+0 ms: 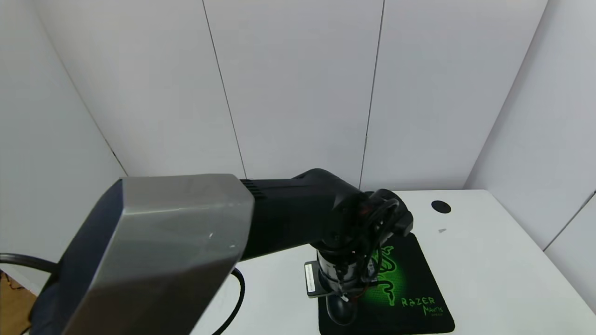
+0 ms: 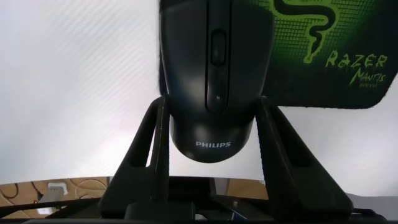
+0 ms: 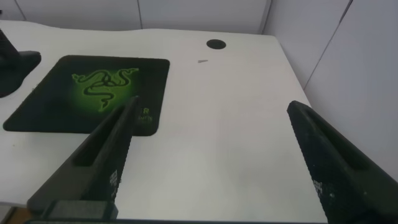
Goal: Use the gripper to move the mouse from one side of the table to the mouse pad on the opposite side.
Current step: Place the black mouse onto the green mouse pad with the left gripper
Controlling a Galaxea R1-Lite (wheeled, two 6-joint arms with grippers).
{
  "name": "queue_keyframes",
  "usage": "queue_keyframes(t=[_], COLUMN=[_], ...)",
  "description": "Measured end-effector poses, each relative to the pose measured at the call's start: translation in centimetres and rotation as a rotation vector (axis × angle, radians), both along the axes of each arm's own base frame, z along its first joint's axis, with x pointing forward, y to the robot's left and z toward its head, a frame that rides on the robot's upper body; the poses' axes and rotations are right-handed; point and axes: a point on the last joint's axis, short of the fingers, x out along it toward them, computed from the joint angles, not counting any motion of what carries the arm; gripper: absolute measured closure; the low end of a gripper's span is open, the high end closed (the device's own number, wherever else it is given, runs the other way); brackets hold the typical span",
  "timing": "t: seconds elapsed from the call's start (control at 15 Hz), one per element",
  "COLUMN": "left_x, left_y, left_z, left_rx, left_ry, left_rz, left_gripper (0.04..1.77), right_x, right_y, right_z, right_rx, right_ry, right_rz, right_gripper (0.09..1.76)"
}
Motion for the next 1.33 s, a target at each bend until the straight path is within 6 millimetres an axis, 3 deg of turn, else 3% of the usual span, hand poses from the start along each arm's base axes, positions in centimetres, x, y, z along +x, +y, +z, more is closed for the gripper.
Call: queue_keyframes(t=[0.27,0.67,1.33], left_x=[-0.4,-0.8,-0.2], left_y=[-2.3,-4.0,-5.1], left_z=[-1.5,-3.0,-6.1], left_rx=[-0.022,-0.049,-0.033], left_ry=[-0.09,-0.12,-0.117], left_rz=[0.031,0.006,-0.007], left_gripper=[0.93,0.93,0.94], right_x=[0.0,0.0,0.0], right_y=[0.0,0.0,0.0], right_z=[0.0,0.0,0.0], right_rx=[0.0,0.0,0.0], right_ry=[0.0,0.0,0.0], right_rz=[0.0,0.0,0.0], right_gripper=[0.14,0.14,0.14])
